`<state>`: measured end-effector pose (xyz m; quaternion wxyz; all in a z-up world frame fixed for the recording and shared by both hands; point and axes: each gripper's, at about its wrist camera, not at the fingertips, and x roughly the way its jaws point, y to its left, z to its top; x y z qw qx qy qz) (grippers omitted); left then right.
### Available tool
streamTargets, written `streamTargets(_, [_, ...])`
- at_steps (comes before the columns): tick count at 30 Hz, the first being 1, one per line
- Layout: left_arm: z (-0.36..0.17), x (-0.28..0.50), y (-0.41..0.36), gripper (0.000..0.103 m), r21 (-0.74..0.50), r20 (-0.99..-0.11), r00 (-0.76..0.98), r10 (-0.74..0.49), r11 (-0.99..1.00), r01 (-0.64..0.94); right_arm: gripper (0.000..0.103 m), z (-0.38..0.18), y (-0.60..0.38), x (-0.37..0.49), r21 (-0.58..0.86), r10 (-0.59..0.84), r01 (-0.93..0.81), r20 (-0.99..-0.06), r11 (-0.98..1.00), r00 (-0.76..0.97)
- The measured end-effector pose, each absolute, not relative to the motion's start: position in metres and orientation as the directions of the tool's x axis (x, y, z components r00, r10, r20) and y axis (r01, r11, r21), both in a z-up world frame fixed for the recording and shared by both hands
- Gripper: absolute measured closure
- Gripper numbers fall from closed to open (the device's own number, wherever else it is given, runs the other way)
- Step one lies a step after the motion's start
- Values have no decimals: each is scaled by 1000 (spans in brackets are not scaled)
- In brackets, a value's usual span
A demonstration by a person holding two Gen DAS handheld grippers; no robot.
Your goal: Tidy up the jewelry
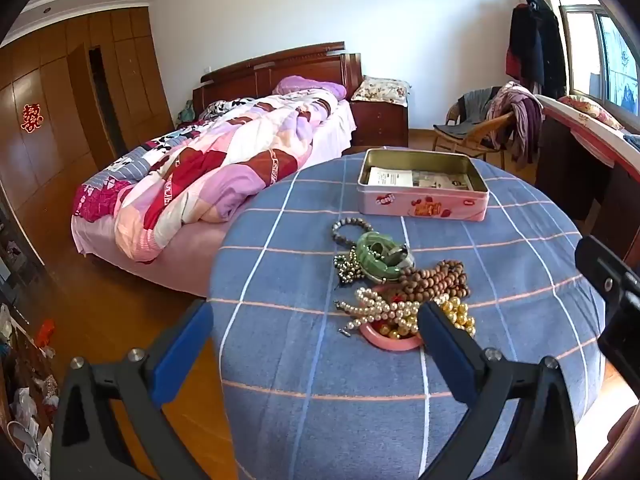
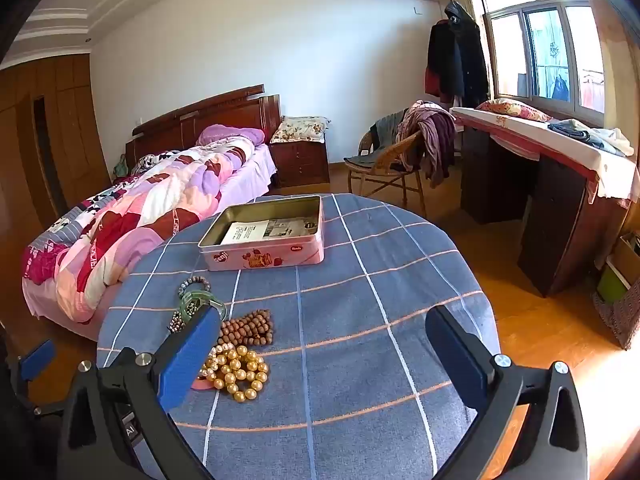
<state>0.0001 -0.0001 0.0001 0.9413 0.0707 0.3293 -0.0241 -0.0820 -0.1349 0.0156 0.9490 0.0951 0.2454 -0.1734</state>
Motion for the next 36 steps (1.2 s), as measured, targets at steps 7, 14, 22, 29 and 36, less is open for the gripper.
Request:
streamTargets(7, [-3, 0, 0, 0, 118, -613, 790, 4, 989, 86, 1, 12, -132, -80, 81, -295, 380, -490, 922, 821])
streamTargets(14, [-4, -1, 1, 0, 102, -627, 779, -8, 991, 92, 1, 14, -132, -81, 79, -298, 383, -493, 920, 817])
streamTargets(22, [-4, -1, 1, 0, 103, -629, 777, -24, 988, 114, 1, 13, -131, -82, 70, -299, 380, -494, 922, 817])
streamTargets(29, [-5, -1, 3, 0, 95, -629, 777, -29, 989, 114, 1, 11, -131, -81, 70, -302, 386, -502, 920, 811])
streamTargets(36, [-5, -1, 3, 0, 97, -626, 779, -34, 988, 121, 1, 11, -132, -80, 70, -301, 385, -504, 920, 810])
